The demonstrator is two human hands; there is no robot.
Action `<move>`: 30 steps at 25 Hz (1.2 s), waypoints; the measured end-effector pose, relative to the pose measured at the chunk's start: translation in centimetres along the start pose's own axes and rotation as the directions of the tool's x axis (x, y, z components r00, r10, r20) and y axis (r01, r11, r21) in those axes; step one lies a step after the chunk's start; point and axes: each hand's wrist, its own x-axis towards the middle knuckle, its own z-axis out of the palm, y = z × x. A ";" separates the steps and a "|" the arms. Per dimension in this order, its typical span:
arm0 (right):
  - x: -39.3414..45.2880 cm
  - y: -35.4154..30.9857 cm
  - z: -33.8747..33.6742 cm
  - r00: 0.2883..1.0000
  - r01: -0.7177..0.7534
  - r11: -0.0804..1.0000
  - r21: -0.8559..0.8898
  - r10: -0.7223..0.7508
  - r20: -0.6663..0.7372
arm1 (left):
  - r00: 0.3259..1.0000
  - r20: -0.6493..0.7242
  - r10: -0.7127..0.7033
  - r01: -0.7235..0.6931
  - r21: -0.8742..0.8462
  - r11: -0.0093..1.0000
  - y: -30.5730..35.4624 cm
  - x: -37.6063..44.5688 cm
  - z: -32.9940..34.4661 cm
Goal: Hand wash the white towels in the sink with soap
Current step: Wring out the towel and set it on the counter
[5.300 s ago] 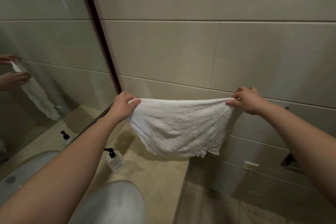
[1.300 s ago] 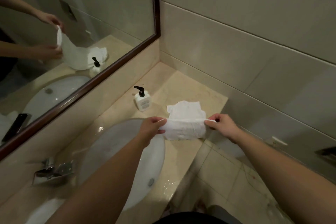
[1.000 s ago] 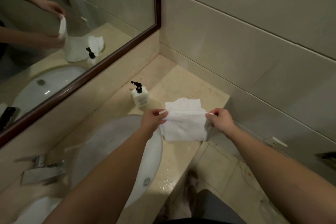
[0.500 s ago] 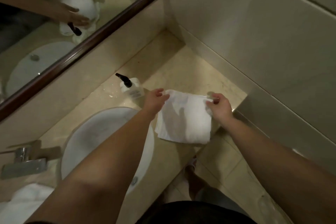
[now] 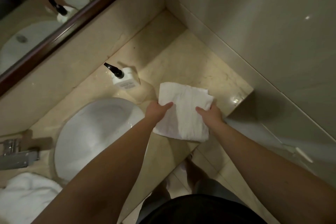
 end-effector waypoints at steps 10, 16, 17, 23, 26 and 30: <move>-1.3 -4.2 -0.3 0.966 0.256 0.957 0.137 -0.247 -0.077 | 0.991 -0.020 0.135 -0.133 -0.345 0.929 1.6 -0.8 -1.0; 3.0 -11.5 -1.3 0.912 0.385 0.919 -0.089 -0.393 -0.115 | 0.988 -0.086 0.125 -0.147 -0.328 0.933 6.6 3.4 -2.9; 3.6 -11.8 -1.3 0.894 0.396 0.892 -0.219 -0.429 -0.128 | 0.987 -0.103 0.121 -0.143 -0.246 0.958 7.0 3.9 -2.7; 6.4 -9.2 1.8 0.692 0.565 0.302 -0.768 -0.681 0.242 | 0.763 -0.033 0.645 -0.475 0.648 0.595 5.1 6.0 1.5; 8.5 -7.3 2.5 0.709 0.530 0.201 -0.824 -0.639 0.299 | 0.776 0.021 0.630 -0.453 0.714 0.534 3.5 8.1 2.7; 9.7 -6.7 2.8 0.682 0.530 0.168 -0.831 -0.667 0.300 | 0.785 -0.014 0.620 -0.410 0.738 0.536 2.9 9.3 3.3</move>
